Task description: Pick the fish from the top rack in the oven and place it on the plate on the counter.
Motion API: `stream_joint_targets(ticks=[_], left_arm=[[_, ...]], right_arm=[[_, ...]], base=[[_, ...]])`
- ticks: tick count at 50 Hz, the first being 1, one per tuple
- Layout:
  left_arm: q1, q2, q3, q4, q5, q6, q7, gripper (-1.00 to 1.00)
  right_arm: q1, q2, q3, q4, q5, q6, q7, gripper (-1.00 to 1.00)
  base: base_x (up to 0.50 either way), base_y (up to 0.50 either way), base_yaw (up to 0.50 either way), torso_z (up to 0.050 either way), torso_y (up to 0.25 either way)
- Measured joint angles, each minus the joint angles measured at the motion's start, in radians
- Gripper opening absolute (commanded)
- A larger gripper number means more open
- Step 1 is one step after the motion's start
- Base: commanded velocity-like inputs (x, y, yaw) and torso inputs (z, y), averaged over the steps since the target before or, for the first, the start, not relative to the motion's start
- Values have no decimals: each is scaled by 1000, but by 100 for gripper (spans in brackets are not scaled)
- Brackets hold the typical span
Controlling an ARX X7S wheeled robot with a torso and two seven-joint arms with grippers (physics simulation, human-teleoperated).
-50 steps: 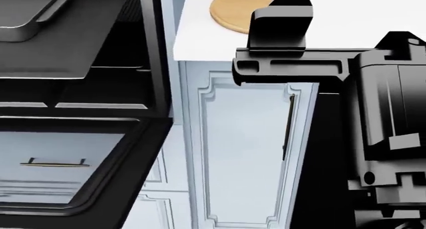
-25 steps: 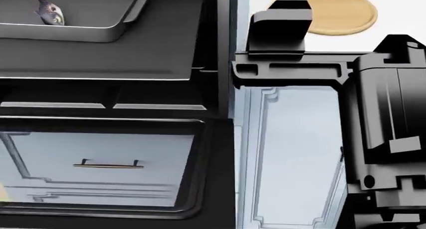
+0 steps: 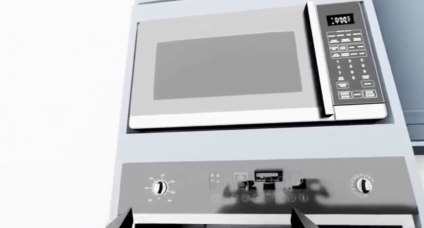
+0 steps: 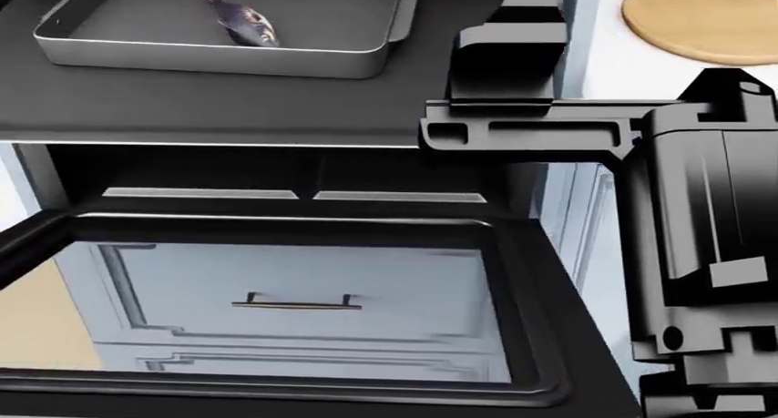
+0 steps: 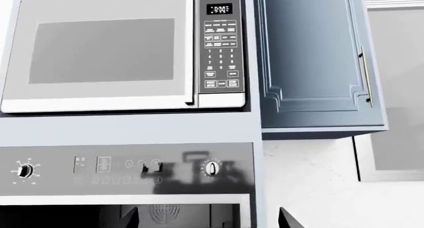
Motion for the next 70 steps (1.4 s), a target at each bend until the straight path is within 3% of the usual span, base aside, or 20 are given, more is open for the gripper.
stream_joint_targets(ticks=[26, 34, 70], left_arm=[[18, -34, 33, -31, -41, 58, -51, 100], [20, -42, 36, -35, -50, 67, -63, 100], [1, -62, 35, -38, -119, 71, -115, 100]], right_arm=[[-41, 34, -46, 17, -29, -82, -8, 100], [-47, 41, -52, 17, -30, -105, -6, 100], [-37, 65, -52, 34, 38, -134, 48, 100]], base=[[-1, 500, 0, 0, 0], [19, 0, 0, 0, 0], [444, -69, 0, 0, 0]])
